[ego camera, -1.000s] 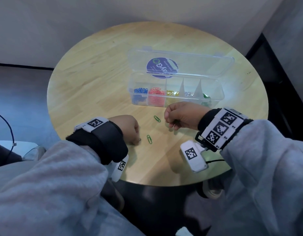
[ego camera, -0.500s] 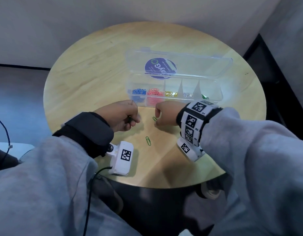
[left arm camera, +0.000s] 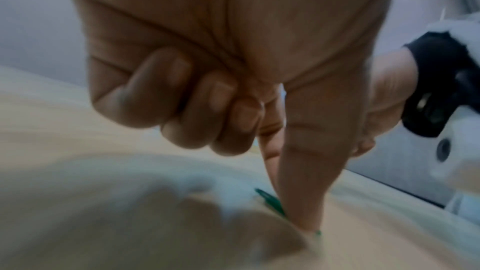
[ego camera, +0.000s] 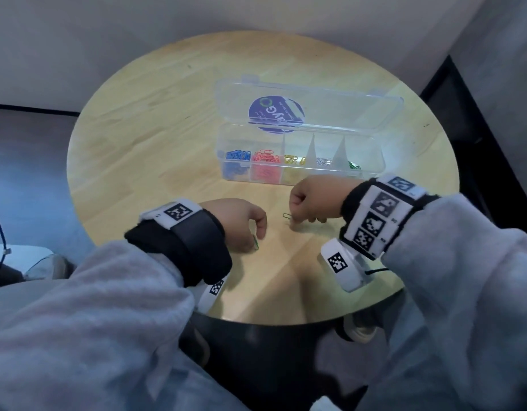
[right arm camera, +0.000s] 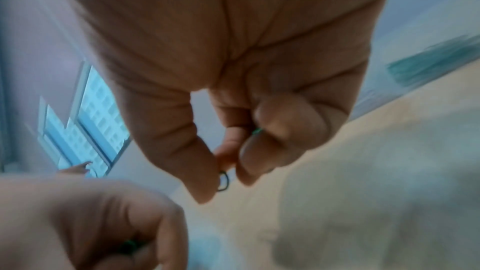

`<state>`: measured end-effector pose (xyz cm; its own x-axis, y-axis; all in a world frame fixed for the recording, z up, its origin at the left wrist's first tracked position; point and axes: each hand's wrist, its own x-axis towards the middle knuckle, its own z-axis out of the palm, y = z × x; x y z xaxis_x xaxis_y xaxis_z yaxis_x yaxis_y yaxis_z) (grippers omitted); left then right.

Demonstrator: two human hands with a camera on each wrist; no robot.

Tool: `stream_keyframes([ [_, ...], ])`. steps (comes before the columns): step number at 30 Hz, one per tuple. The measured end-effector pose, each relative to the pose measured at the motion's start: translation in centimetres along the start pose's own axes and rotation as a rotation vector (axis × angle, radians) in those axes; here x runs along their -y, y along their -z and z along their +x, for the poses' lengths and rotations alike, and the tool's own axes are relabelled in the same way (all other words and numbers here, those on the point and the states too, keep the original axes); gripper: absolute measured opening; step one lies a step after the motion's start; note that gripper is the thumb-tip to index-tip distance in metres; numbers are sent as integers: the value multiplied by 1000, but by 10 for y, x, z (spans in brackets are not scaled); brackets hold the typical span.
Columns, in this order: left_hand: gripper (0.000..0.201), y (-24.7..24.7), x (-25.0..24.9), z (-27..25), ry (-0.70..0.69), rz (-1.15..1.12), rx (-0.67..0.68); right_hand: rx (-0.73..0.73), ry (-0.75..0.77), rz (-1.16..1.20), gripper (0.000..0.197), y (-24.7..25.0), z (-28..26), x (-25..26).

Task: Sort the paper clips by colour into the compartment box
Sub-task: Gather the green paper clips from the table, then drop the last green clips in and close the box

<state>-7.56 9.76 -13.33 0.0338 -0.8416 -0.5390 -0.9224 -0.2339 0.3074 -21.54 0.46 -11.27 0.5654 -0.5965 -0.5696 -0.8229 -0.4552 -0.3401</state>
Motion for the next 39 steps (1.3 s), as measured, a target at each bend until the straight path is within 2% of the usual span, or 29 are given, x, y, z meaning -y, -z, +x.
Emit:
stream_keyframes([
  [3, 9, -1, -5, 3, -5, 56, 22, -6, -1, 217, 21, 5, -14, -14],
  [7, 11, 0, -10, 8, -12, 72, 56, -39, 12, 541, 13, 10, -24, -32],
  [11, 8, 1, -10, 12, -32, -9, 62, 3, 53, 847, 23, 15, -31, -45],
  [13, 10, 7, -12, 13, -54, -149, 22, -7, 71, 959, 26, 21, -34, -50],
  [17, 23, 27, -30, 20, -68, -769, -106, -163, 59, 1254, 27, 37, -34, -65],
  [19, 25, 36, -44, 28, -54, -1000, -183, -260, 31, 1377, 23, 43, -33, -74],
  [22, 26, 47, -69, 42, -84, -1182, -206, -354, -3, 1457, 12, 55, -30, -88],
  [25, 25, 57, -95, 54, -119, -1230, -165, -380, -32, 1506, 6, 65, -24, -100],
  [31, 18, 67, -135, 78, -128, -1183, -161, -314, -73, 1475, 12, 72, -14, -113],
  [36, 14, 67, -150, 91, -107, -1116, -137, -295, -89, 1482, 15, 75, -17, -123],
  [39, 14, 69, -149, 87, -110, -1052, -141, -311, -79, 1388, 14, 80, -23, -124],
])
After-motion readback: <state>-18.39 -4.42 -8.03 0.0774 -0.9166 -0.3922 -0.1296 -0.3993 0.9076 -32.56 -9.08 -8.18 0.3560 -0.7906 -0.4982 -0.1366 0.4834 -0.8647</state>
